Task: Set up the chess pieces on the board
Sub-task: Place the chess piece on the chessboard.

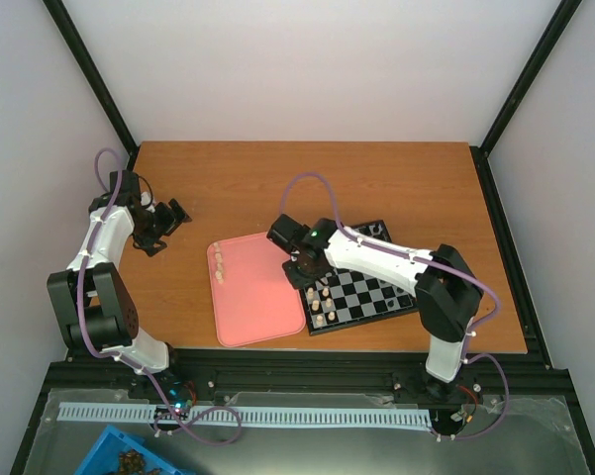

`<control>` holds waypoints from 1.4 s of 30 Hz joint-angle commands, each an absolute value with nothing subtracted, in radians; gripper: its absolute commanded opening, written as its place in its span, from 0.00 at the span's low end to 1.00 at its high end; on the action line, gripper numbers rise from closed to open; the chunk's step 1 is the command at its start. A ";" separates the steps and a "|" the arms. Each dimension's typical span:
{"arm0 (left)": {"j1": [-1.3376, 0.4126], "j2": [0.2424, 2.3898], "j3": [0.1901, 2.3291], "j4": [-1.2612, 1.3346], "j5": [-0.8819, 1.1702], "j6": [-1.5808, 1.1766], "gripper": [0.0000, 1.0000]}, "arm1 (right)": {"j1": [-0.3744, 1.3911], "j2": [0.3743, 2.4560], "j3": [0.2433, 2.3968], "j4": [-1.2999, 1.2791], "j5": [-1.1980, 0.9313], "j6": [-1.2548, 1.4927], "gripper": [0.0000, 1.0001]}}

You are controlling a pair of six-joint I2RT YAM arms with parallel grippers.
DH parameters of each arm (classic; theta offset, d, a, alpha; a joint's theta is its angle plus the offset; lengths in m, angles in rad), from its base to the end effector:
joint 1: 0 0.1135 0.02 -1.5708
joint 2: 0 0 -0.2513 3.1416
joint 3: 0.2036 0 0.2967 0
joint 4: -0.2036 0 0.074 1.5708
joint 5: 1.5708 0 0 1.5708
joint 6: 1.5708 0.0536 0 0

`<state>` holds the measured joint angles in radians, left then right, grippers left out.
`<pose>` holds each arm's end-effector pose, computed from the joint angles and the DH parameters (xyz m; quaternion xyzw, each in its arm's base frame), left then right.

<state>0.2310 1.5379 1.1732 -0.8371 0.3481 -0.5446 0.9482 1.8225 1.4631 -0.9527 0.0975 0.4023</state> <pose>0.3444 0.0622 0.2011 -0.3367 0.9083 -0.1964 0.1519 0.2423 0.3286 0.1877 -0.2609 0.9555 0.0428 0.1308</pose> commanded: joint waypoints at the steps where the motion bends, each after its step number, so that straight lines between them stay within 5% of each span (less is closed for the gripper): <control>1: 0.235 1.530 1.180 -0.827 0.352 -0.525 1.00 | 0.935 1.813 1.422 -0.885 0.125 0.421 0.04; 42: 0.235 1.550 1.177 -0.819 0.355 -0.521 1.00 | 0.916 1.917 1.364 -0.836 0.158 0.400 0.07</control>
